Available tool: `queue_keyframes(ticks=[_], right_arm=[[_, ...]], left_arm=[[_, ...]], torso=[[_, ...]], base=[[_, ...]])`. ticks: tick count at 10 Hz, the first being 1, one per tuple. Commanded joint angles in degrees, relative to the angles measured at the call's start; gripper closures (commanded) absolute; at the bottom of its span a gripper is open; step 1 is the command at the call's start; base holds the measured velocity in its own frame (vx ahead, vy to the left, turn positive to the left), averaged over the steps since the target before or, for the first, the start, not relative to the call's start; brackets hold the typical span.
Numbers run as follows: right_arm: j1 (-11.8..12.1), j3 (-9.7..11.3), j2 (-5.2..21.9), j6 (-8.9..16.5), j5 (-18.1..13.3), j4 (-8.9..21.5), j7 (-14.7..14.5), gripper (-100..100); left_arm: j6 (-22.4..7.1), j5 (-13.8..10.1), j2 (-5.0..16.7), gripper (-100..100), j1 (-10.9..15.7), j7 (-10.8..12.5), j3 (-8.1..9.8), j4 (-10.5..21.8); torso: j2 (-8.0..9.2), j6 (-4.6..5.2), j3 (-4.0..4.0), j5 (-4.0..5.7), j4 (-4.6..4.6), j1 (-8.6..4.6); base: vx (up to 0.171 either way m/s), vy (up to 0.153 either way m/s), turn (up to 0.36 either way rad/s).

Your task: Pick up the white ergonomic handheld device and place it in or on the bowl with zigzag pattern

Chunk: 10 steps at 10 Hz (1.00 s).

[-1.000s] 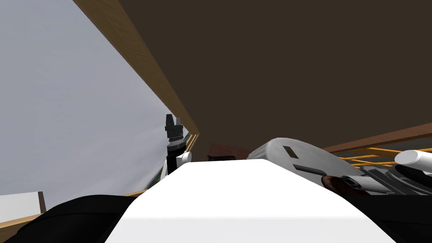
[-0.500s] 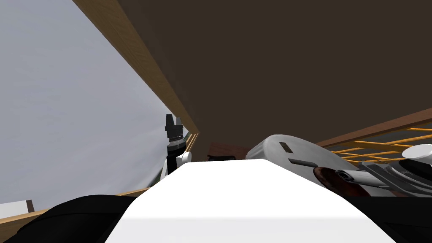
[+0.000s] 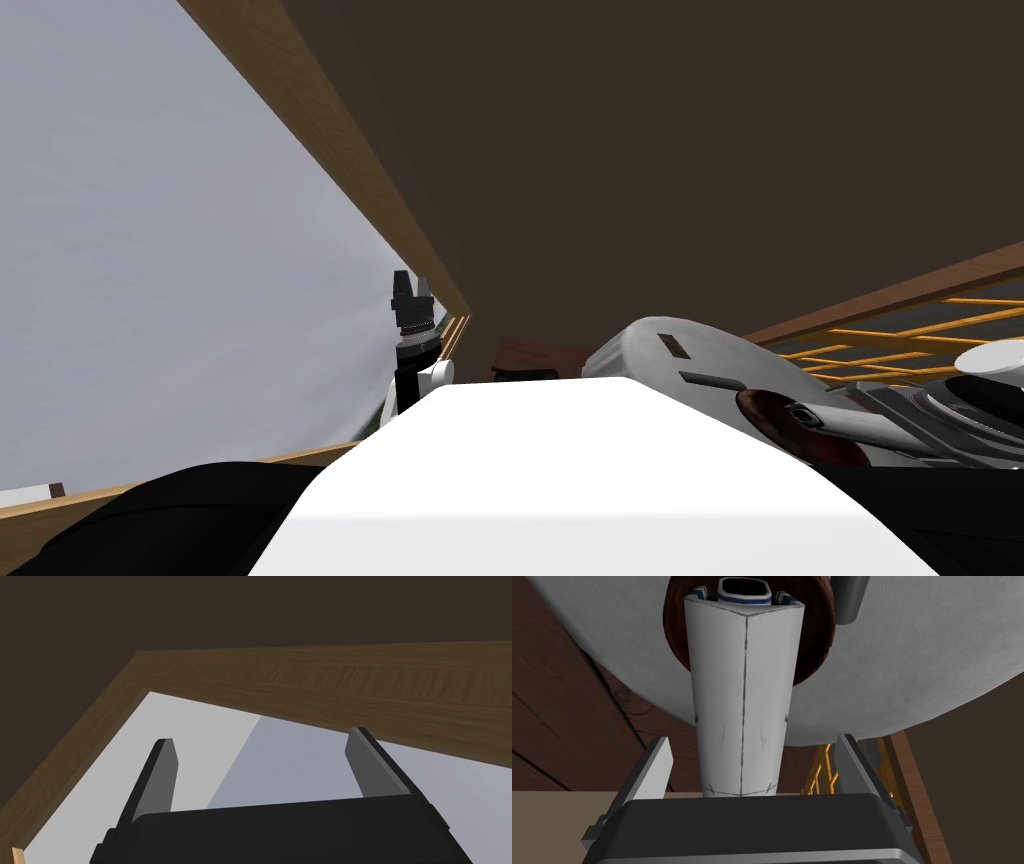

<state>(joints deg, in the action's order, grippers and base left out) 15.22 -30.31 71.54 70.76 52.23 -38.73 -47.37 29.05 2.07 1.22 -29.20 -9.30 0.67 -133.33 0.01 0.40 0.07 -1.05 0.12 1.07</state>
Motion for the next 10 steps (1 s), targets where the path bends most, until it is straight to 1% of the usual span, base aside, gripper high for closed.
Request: queue_keyframes(ticks=[1,2,3,4,7,8,9,10], right_arm=[[0.0,0.0,0.0,0.0,0.0,0.0,0.0,-100],[0.0,0.0,0.0,0.0,0.0,0.0,0.0,-100],[0.0,0.0,0.0,0.0,0.0,0.0,0.0,0],[0.5,-0.5,1.2,1.8,1.1,-0.3,-0.6,-100],[1.2,-1.3,2.9,4.6,2.8,-0.8,-1.6,-100],[1.3,-1.3,2.5,4.0,2.4,-1.1,-1.2,-100],[1.4,-1.3,2.5,4.3,2.5,-1.3,-1.1,0],[1.4,-1.3,2.5,4.2,2.5,-1.2,-1.1,0]], left_arm=[[0.0,0.0,0.0,0,0.0,0.0,0.0,0.0],[0.0,0.0,0.0,0,0.0,0.0,0.0,0.0],[0.0,0.0,0.0,0,0.0,0.0,0.0,0.0],[0.0,0.0,0.0,0,0.0,0.0,0.0,0.0],[0.0,0.0,0.0,0,0.0,0.0,0.0,0.0],[0.0,0.0,0.0,0,0.0,0.0,0.0,0.0],[0.0,0.0,0.0,0,0.0,0.0,0.0,0.0],[0.0,0.0,0.0,0,0.0,0.0,0.0,0.0]], torso=[[0.0,0.0,0.0,0.0,0.0,0.0],[-0.01,0.0,0.0,0.0,0.0,0.0],[-0.01,0.0,-0.01,0.0,0.0,0.0],[-0.01,0.0,-0.01,0.0,0.0,0.0],[-0.1,0.0,-0.06,0.03,-0.02,-0.17],[-0.09,0.0,-0.05,0.03,-0.02,-0.15],[-0.06,-0.01,-0.04,0.03,-0.02,-0.08],[-0.03,0.0,-0.02,0.01,-0.01,-0.03]], base=[[0.0,0.0,0.0],[0.0,0.0,0.0],[0.0,0.0,0.0],[0.015,-0.023,-0.026],[0.024,-0.045,-0.021],[0.009,-0.016,-0.001],[0.0,0.0,0.0],[0.0,0.0,0.0]])
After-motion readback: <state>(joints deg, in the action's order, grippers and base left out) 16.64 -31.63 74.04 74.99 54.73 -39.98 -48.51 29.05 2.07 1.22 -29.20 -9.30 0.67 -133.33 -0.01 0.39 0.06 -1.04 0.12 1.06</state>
